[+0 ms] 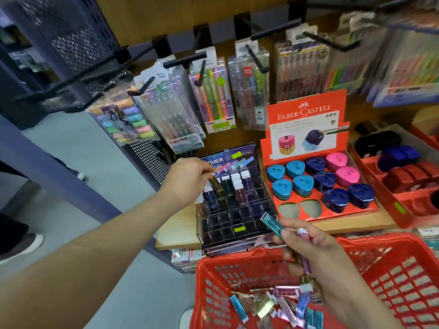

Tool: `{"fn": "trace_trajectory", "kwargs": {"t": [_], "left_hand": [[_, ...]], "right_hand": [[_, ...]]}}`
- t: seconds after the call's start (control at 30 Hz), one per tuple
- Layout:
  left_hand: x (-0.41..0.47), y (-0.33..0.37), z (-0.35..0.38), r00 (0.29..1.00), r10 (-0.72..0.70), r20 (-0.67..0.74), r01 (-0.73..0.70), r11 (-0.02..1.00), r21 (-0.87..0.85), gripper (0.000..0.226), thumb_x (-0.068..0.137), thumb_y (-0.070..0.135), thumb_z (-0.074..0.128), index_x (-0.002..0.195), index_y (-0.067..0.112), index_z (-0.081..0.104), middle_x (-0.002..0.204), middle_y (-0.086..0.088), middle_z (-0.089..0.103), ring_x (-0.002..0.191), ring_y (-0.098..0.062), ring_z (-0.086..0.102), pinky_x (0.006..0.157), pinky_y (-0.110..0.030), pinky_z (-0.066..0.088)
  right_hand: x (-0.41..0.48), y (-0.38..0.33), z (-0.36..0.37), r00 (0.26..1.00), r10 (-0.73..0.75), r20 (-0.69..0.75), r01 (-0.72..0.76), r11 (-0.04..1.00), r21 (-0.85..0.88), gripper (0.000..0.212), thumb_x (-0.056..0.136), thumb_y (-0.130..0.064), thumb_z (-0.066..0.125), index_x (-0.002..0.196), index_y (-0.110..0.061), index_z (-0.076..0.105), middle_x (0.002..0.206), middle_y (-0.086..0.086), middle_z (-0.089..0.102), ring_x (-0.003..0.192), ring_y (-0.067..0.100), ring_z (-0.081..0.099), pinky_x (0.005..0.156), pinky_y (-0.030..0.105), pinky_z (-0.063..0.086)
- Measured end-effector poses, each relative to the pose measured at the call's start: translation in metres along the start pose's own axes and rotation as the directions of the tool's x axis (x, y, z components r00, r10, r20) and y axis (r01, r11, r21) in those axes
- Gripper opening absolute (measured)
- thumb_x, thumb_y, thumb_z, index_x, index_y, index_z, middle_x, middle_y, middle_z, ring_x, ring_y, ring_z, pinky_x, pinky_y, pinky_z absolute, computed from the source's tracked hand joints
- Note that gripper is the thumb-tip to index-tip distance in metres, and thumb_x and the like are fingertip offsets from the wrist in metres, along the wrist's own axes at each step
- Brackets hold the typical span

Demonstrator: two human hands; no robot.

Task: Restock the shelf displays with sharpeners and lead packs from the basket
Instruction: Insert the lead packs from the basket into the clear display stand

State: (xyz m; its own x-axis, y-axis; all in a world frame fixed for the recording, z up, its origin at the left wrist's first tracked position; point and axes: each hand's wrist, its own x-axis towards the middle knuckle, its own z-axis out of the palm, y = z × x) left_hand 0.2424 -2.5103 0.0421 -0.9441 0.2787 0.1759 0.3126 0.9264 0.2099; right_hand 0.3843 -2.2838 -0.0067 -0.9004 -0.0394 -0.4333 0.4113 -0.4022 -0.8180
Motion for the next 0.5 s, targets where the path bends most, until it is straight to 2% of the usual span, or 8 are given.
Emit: {"fn": "trace_trajectory", "kwargs": {"t": [0.07, 0.2, 0.3, 0.4, 0.5], "left_hand": [[0.003, -0.001, 0.0, 0.998, 0.06, 0.003, -0.06, 0.997, 0.055, 0.021, 0.094, 0.02, 0.059, 0.109, 0.015, 0.073, 0.106, -0.003, 0.07, 0.098, -0.021, 0.062, 0.087, -0.03, 0.048], [0.009, -0.002, 0.001, 0.987, 0.126, 0.097, -0.141, 0.976, 0.164, 0.021, 0.096, 0.019, 0.054, 0.106, 0.014, 0.072, 0.103, -0.006, 0.069, 0.096, -0.025, 0.061, 0.087, -0.039, 0.049], [0.008, -0.003, 0.007, 0.979, 0.165, 0.122, -0.188, 0.957, 0.219, 0.022, 0.097, 0.021, 0.051, 0.107, 0.014, 0.07, 0.099, -0.006, 0.068, 0.094, -0.025, 0.06, 0.084, -0.04, 0.05], [0.007, -0.003, 0.017, 0.97, 0.171, 0.175, -0.216, 0.934, 0.286, 0.026, 0.098, 0.026, 0.048, 0.111, 0.016, 0.068, 0.107, -0.004, 0.064, 0.1, -0.023, 0.059, 0.086, -0.039, 0.049], [0.008, 0.0, 0.022, 0.968, 0.128, 0.216, -0.199, 0.916, 0.349, 0.027, 0.098, 0.028, 0.047, 0.113, 0.018, 0.067, 0.112, -0.003, 0.061, 0.101, -0.023, 0.06, 0.085, -0.038, 0.05]], "right_hand": [[-0.001, 0.0, 0.001, 1.0, 0.004, -0.004, -0.004, 1.0, 0.009, 0.024, 0.087, -0.004, 0.063, 0.111, -0.008, 0.066, 0.074, 0.008, 0.072, 0.055, 0.011, 0.052, 0.04, 0.02, 0.035], [-0.002, -0.001, 0.002, 1.0, 0.015, 0.012, -0.015, 1.0, 0.015, 0.02, 0.085, -0.005, 0.064, 0.104, -0.008, 0.069, 0.08, 0.01, 0.073, 0.056, 0.011, 0.055, 0.04, 0.019, 0.037], [0.0, 0.0, 0.001, 0.999, 0.03, 0.028, -0.032, 0.998, 0.053, 0.019, 0.076, -0.01, 0.068, 0.095, -0.004, 0.067, 0.086, 0.014, 0.072, 0.059, 0.013, 0.057, 0.039, 0.02, 0.038], [-0.001, 0.0, 0.002, 0.999, 0.049, 0.022, -0.051, 0.994, 0.097, 0.022, 0.07, -0.012, 0.07, 0.09, -0.004, 0.064, 0.073, 0.011, 0.065, 0.055, 0.012, 0.058, 0.037, 0.019, 0.038], [-0.002, -0.001, 0.004, 0.999, 0.044, 0.009, -0.045, 0.995, 0.094, 0.017, 0.072, -0.013, 0.07, 0.087, -0.007, 0.065, 0.065, 0.01, 0.057, 0.047, 0.009, 0.052, 0.037, 0.018, 0.038]]}}
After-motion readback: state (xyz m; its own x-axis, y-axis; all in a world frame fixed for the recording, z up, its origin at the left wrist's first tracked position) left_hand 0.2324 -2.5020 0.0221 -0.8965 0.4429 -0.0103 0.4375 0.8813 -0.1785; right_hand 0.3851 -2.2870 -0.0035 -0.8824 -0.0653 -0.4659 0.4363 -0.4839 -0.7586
